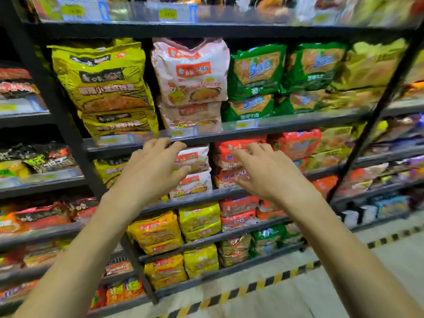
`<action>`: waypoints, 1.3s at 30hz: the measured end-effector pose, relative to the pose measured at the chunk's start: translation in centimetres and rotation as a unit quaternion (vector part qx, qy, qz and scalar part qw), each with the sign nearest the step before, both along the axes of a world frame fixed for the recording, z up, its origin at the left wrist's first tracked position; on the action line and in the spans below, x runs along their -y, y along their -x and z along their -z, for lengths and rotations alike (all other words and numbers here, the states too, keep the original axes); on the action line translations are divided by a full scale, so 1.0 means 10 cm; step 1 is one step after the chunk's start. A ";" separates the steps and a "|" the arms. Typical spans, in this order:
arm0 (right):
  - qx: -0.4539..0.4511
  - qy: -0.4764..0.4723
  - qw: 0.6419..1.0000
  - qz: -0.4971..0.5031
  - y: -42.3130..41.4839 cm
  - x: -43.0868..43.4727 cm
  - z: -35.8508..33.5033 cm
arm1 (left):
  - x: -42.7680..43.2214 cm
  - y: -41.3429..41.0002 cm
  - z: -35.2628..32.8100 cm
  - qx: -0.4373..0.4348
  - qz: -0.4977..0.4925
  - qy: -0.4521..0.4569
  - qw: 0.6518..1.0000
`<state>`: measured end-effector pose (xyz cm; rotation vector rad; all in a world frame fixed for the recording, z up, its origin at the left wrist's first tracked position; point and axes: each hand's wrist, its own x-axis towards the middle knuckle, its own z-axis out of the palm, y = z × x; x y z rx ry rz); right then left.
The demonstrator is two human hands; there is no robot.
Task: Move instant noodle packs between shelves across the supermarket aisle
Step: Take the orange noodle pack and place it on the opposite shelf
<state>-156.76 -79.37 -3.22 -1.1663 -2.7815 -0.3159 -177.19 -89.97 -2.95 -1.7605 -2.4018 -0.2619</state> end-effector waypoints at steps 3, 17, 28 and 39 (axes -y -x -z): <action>0.005 0.031 0.999 0.030 -0.43 0.08 0.07 | -0.04 -0.38 0.05 -0.018 0.019 0.029 0.999; -0.014 0.072 0.984 0.160 -1.97 0.11 0.11 | -0.59 -1.79 0.03 -0.061 0.158 0.039 0.985; 0.024 0.101 0.950 0.295 -3.39 -0.51 0.11 | -1.79 -3.21 0.15 -0.066 0.273 0.048 0.959; 0.036 0.135 0.916 0.377 -4.92 -1.40 0.00 | -3.11 -4.83 0.12 -0.045 0.365 0.049 0.929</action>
